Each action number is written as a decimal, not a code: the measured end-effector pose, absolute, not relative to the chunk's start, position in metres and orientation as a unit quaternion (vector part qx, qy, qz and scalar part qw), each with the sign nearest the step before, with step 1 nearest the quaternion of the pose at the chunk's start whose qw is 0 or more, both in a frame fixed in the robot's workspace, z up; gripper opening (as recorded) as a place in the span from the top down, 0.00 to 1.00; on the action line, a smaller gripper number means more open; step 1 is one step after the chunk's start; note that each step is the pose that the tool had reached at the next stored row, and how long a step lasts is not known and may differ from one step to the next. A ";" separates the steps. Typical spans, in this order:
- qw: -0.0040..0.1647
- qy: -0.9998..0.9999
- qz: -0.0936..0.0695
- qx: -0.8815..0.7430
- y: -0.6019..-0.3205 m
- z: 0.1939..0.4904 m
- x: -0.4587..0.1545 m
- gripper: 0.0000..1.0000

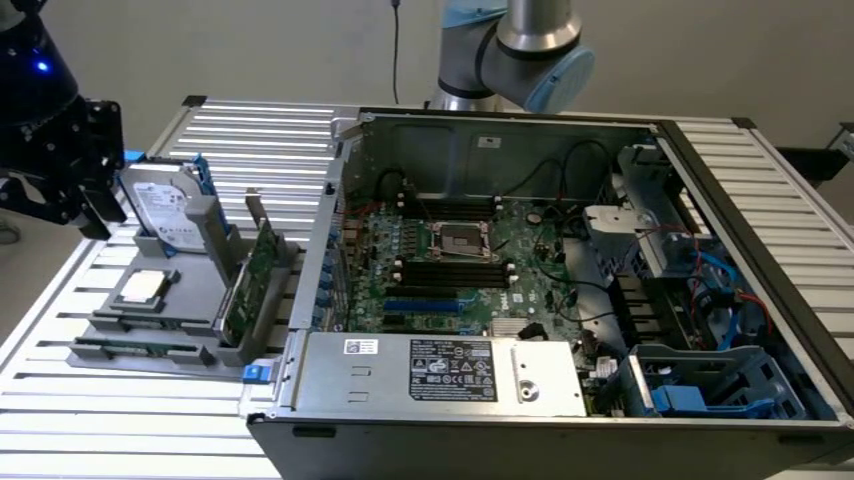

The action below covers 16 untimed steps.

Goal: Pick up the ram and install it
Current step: 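Pick up the ram and move it above insertion slot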

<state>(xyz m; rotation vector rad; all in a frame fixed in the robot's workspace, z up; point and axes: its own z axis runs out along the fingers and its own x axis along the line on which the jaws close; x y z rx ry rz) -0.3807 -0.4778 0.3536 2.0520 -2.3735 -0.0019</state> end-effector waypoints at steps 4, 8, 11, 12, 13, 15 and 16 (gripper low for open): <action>0.002 -0.756 -0.001 0.655 -0.481 0.346 -0.382 0.69; 0.002 -0.754 -0.001 0.657 -0.486 0.339 -0.383 0.69; 0.003 -0.751 -0.002 0.660 -0.490 0.333 -0.382 0.69; 0.004 -0.750 -0.002 0.662 -0.491 0.332 -0.383 0.69; 0.004 -0.749 -0.003 0.663 -0.493 0.330 -0.382 0.69; 0.005 -0.747 -0.003 0.665 -0.495 0.326 -0.383 0.69; 0.005 -0.747 -0.003 0.665 -0.496 0.324 -0.383 0.69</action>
